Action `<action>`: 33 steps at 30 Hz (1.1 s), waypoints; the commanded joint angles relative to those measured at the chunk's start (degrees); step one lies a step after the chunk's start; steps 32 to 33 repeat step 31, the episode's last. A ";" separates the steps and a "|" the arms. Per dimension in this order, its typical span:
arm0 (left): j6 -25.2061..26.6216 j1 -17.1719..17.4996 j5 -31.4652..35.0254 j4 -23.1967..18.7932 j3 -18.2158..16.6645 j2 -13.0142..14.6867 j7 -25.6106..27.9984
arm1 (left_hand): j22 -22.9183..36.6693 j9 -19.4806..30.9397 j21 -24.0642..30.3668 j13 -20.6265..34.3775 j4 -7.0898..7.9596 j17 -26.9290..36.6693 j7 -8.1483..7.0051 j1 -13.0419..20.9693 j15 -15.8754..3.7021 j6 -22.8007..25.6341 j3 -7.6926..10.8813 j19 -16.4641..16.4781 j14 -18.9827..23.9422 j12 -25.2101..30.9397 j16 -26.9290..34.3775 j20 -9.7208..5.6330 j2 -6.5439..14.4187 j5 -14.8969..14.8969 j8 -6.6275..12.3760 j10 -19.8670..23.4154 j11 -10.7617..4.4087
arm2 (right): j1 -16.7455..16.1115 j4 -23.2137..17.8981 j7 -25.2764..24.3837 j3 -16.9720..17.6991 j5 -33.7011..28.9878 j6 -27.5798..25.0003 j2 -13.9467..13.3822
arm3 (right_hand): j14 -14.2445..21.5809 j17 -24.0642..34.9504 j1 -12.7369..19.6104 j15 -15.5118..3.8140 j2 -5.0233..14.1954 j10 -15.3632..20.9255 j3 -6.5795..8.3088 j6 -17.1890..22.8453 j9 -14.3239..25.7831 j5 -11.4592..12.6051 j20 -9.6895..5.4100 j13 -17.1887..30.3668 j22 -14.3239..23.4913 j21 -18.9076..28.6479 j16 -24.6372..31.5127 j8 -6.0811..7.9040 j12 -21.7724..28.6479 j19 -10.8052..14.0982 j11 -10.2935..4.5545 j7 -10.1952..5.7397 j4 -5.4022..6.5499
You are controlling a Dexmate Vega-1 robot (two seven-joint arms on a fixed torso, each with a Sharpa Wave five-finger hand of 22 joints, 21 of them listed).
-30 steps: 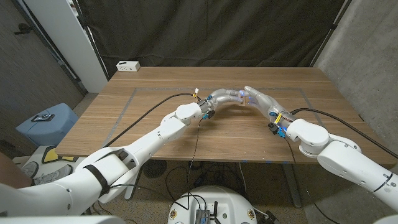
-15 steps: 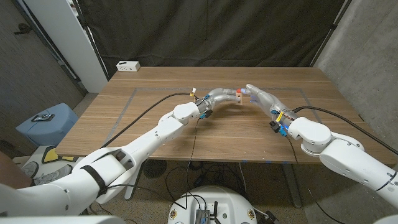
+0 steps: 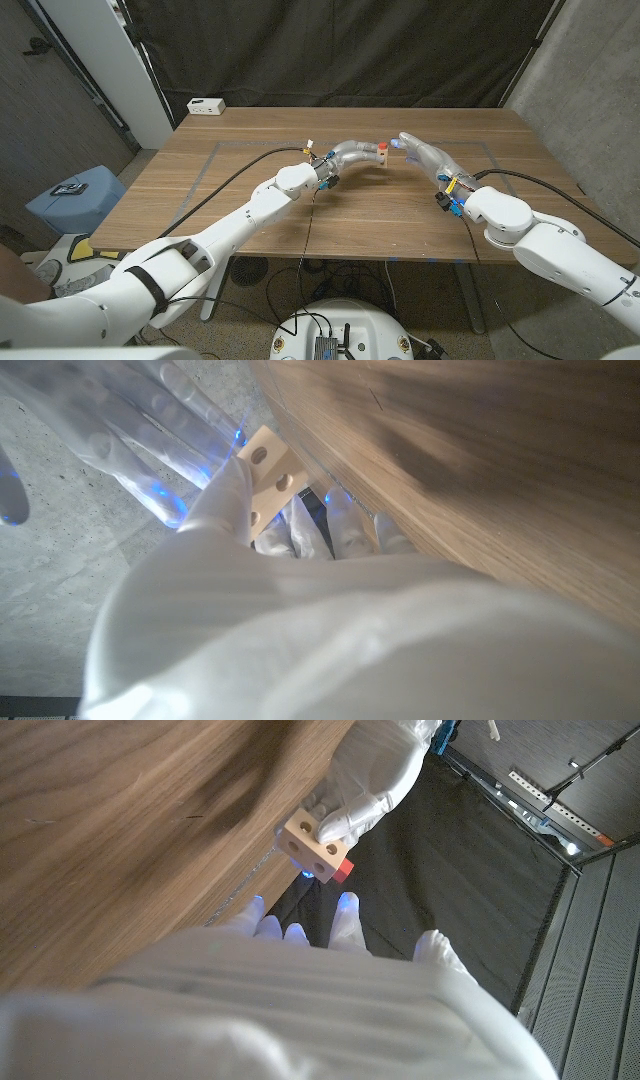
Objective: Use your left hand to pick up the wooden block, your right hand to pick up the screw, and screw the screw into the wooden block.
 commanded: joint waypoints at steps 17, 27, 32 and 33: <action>-3.81 -3.16 -0.11 4.68 -0.56 0.34 -3.77 | 0.10 0.10 0.00 1.24 4.68 0.26 1.56 -0.40 -1.42 2.29 4.64 0.04 -0.10 0.81 0.25 -0.13 1.24 0.41 0.54 0.44 -0.09 | 3.98 5.29 -2.09 -2.27 -4.06 3.48 4.68 | -1.87 -0.02 0.23 1.04 -0.35 1.07 0.67 -2.06 0.07 0.36 -0.60 0.18 0.07 1.07 0.35 -0.60 0.41 3.06 0.15 -0.86 -0.54; -5.72 -3.56 -0.43 6.09 -1.30 0.77 -4.57 | 0.10 0.10 0.01 1.25 4.63 0.25 1.56 -0.35 -1.38 2.36 4.61 0.03 -0.11 0.82 0.28 -0.12 1.19 0.41 0.57 0.48 -0.04 | 6.03 8.85 -1.68 -3.97 -5.10 5.68 7.14 | -1.40 -0.07 0.36 0.99 -0.52 2.18 0.76 -4.85 0.08 0.34 -0.65 0.17 0.04 1.02 0.33 -1.10 0.54 3.94 -0.26 -1.61 -0.80; -6.18 -3.55 -0.59 6.39 -1.49 0.74 -4.70 | 0.10 0.10 0.01 1.25 4.61 0.25 1.50 -0.31 -1.44 2.33 4.61 0.01 -0.11 0.81 0.29 -0.07 1.19 0.41 0.55 0.47 -0.15 | 6.85 10.16 -1.22 -4.45 -4.97 6.20 7.89 | -1.36 -0.08 0.37 0.95 -0.57 2.30 0.77 -5.46 0.08 0.34 -0.68 0.16 0.03 0.93 0.30 -1.12 0.52 3.95 -0.36 -1.40 -0.85; -6.18 -3.55 -0.59 6.39 -1.49 0.74 -4.70 | 0.10 0.10 0.01 1.25 4.61 0.25 1.50 -0.31 -1.44 2.33 4.61 0.01 -0.11 0.81 0.29 -0.07 1.19 0.41 0.55 0.47 -0.15 | 6.85 10.16 -1.22 -4.45 -4.97 6.20 7.89 | -1.36 -0.08 0.37 0.95 -0.57 2.30 0.77 -5.46 0.08 0.34 -0.68 0.16 0.03 0.93 0.30 -1.12 0.52 3.95 -0.36 -1.40 -0.85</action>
